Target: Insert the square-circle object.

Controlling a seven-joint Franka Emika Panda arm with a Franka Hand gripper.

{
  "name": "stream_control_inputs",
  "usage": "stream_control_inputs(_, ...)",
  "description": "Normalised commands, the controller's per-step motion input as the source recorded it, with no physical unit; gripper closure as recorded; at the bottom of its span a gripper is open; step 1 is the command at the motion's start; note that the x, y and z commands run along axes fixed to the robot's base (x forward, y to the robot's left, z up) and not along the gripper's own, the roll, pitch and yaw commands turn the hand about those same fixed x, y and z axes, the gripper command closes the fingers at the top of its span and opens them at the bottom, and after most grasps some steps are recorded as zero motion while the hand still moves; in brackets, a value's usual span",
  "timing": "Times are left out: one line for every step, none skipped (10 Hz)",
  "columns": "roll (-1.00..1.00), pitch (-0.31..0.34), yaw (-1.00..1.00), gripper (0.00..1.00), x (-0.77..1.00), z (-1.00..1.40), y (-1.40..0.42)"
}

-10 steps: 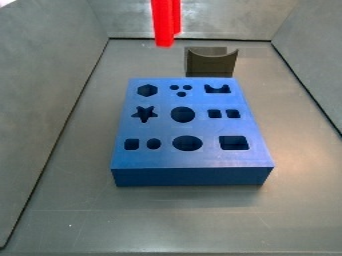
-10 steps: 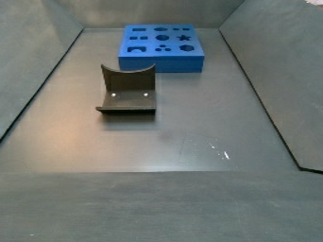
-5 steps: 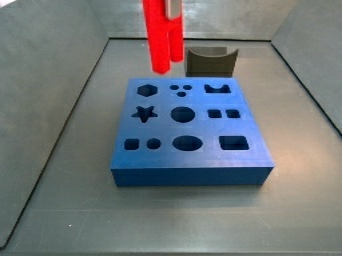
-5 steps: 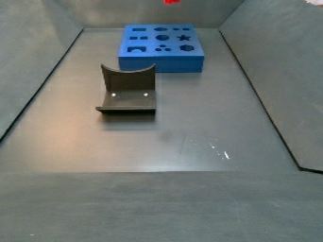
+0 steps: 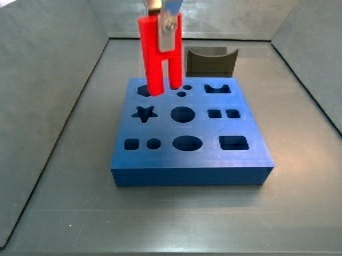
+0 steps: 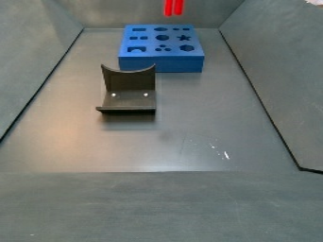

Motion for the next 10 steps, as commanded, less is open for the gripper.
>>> stream_control_inputs(0.09,0.021,-0.96,1.00,-0.03,-0.01,-0.12)
stream_control_inputs(0.09,0.026,-0.83,1.00,-0.11,-0.01,-0.23)
stream_control_inputs(0.09,0.026,-0.73,1.00,-0.17,-0.01,-0.31)
stream_control_inputs(0.09,0.019,-0.73,1.00,-0.17,-0.02,-0.31)
stream_control_inputs(0.09,0.010,-1.00,1.00,0.00,-0.03,-0.09)
stream_control_inputs(0.09,0.011,-1.00,1.00,0.00,-0.03,-0.08)
stream_control_inputs(0.09,0.001,-1.00,1.00,-0.01,-0.04,-0.03)
stream_control_inputs(0.08,0.000,-1.00,1.00,-0.01,-0.05,-0.02)
stream_control_inputs(0.08,0.000,-1.00,1.00,-0.01,-0.05,-0.02)
stream_control_inputs(0.07,0.014,-0.95,1.00,0.00,-0.14,-0.19)
